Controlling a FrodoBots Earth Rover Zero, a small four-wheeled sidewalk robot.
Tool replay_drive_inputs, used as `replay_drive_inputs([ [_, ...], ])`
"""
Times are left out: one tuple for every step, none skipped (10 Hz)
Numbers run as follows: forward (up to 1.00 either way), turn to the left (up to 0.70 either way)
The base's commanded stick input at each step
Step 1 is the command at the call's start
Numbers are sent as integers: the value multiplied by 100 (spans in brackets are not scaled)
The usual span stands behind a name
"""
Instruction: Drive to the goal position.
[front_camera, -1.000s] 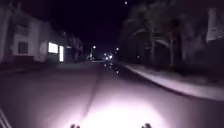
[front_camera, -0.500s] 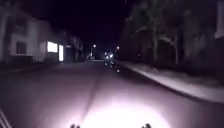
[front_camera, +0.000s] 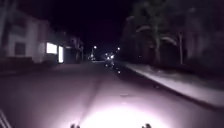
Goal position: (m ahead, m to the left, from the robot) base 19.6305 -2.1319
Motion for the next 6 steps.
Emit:
replay_drive_inputs([
  [70,0],
  [70,0],
  [70,0],
  [70,0],
  [70,0],
  [70,0],
])
